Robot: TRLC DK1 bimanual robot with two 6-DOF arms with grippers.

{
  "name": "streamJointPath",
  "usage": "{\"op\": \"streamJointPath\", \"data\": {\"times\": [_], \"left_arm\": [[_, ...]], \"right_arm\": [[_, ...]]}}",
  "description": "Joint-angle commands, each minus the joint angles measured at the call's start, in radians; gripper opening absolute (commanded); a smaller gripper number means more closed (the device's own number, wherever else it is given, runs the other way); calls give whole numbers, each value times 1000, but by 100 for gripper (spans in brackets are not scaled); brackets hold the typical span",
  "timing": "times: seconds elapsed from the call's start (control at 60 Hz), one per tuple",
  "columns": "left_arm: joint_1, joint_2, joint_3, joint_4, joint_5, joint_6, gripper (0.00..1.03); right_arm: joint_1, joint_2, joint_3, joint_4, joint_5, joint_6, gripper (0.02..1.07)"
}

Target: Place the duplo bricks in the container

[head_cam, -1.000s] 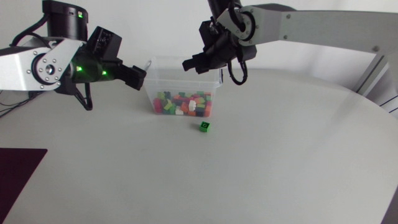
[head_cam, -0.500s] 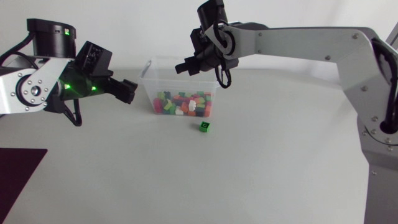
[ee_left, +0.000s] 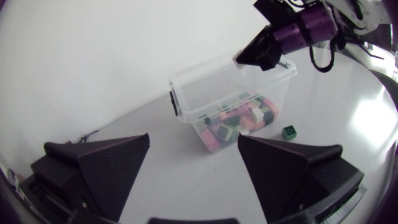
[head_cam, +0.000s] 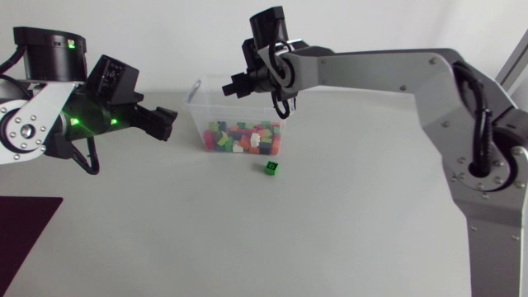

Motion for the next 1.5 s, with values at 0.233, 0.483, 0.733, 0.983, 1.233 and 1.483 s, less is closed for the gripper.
{"op": "streamJointPath", "data": {"times": [0.233,0.483,0.733,0.983,1.233,1.483], "left_arm": [[39,-112,-115,0,48,36,99],[108,-188,-225,61,85,36,99],[146,-306,-374,192,85,19,99],[177,-321,-422,212,85,-4,99],[234,-375,-498,293,82,-46,99],[243,-387,-540,337,82,-59,99]], "right_arm": [[-36,-196,-257,36,1,-23,103],[-75,-429,-586,78,-172,-55,103],[-86,-425,-740,89,-249,-170,103],[-91,-310,-761,134,-309,-224,103],[-125,-205,-754,207,-304,-263,102],[-157,-138,-777,253,-349,-331,102]]}}
